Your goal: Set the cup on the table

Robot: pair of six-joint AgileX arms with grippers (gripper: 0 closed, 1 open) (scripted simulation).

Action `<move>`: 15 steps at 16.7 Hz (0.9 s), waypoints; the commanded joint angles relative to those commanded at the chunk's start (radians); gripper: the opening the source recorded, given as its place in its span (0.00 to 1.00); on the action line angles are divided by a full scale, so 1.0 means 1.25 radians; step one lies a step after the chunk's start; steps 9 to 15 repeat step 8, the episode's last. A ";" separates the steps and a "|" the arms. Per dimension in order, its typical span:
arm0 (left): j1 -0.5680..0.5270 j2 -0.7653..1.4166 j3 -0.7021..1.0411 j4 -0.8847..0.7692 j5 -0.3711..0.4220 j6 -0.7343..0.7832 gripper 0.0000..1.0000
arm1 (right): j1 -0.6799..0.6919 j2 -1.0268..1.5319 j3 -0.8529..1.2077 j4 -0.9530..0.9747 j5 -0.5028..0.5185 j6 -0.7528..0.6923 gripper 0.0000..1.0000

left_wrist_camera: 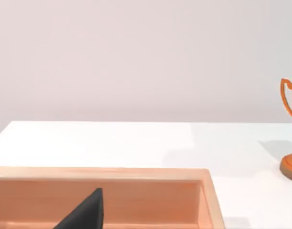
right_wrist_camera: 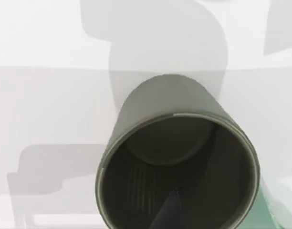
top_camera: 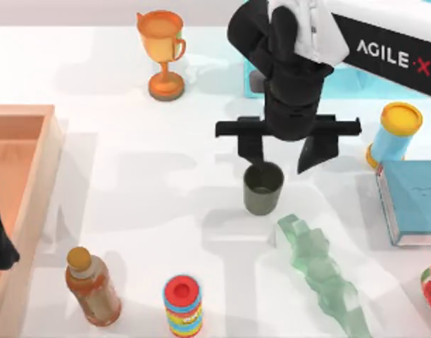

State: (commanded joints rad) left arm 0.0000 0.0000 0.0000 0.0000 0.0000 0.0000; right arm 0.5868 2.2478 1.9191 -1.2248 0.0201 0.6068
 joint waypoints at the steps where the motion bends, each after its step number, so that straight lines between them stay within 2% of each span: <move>1: 0.000 0.000 0.000 0.000 0.000 0.000 1.00 | 0.000 0.000 0.000 0.000 0.000 0.000 0.90; 2: 0.000 0.000 0.000 0.000 0.000 0.000 1.00 | 0.000 0.000 0.000 0.000 0.000 0.000 0.98; 3: 0.000 0.000 0.000 0.000 0.000 0.000 1.00 | 0.000 0.000 0.000 0.000 0.000 0.000 1.00; 15: 0.000 0.000 0.000 0.000 0.000 0.000 1.00 | 0.000 0.000 0.000 0.000 0.000 0.000 1.00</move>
